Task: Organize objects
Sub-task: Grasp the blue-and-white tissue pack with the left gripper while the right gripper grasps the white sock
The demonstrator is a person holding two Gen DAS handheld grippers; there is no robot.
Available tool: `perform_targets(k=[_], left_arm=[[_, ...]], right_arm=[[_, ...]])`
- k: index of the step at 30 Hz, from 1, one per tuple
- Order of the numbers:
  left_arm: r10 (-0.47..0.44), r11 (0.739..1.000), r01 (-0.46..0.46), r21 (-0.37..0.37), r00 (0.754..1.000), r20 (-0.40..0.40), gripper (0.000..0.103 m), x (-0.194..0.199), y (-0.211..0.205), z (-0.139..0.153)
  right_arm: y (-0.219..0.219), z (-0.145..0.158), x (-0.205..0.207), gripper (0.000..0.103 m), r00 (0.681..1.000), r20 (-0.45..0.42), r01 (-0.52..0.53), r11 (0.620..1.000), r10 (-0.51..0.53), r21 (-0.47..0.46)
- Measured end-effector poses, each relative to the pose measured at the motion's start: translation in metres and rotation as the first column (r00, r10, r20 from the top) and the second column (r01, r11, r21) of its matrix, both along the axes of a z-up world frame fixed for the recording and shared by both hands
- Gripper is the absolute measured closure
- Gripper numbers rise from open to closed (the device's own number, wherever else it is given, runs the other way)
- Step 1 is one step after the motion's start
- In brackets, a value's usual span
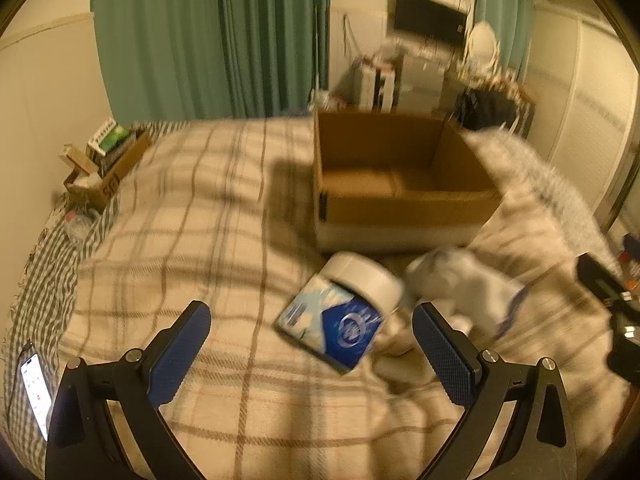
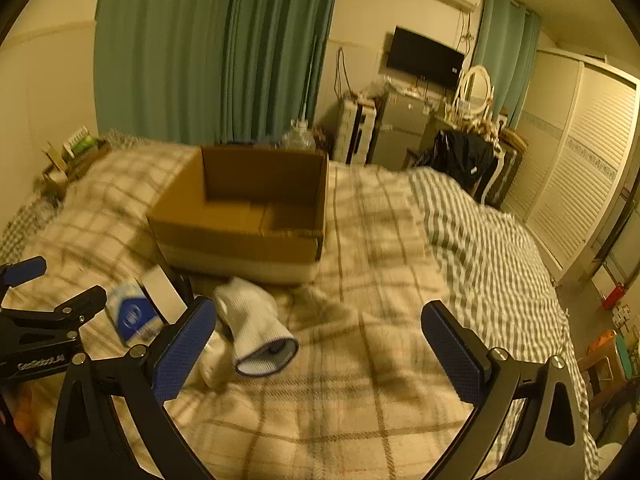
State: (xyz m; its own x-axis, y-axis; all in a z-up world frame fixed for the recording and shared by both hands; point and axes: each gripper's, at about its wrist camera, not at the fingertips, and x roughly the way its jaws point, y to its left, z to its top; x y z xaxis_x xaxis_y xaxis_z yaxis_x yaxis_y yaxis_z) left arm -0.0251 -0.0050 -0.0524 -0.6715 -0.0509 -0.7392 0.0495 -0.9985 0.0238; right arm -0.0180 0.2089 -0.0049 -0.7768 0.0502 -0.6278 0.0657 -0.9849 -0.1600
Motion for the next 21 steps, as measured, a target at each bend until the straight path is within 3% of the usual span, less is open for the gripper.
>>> perform_targets(k=[4, 13, 17, 19, 21], left_arm=[[0.007, 1.0, -0.005, -0.026, 0.997, 0.077, 0.002, -0.014, 0.003, -0.03], [-0.018, 0.996, 0.033, -0.085, 0.984, 0.177, 0.005, -0.042, 0.012, -0.069], [-0.047, 0.995, 0.064, -0.072, 0.976, 0.214, 0.028, -0.045, 0.014, -0.077], [-0.054, 0.995, 0.069, -0.069, 0.978, 0.202, 0.031, -0.041, 0.014, -0.076], [-0.061, 0.996, 0.071, -0.048, 0.98, 0.191, 0.035, -0.037, 0.012, -0.072]], right_arm=[[0.001, -0.026, -0.012, 0.001, 0.997, 0.076, -0.016, 1.0, 0.017, -0.013], [-0.015, -0.054, -0.052, 0.003, 0.979, 0.192, -0.074, 0.997, 0.074, -0.009], [-0.024, -0.075, -0.063, 0.026, 0.956, 0.279, -0.095, 0.995, 0.088, 0.013], [-0.026, -0.078, -0.062, 0.039, 0.952, 0.289, -0.11, 0.994, 0.102, 0.012], [-0.028, -0.079, -0.061, 0.065, 0.948, 0.295, -0.126, 0.992, 0.121, 0.0]])
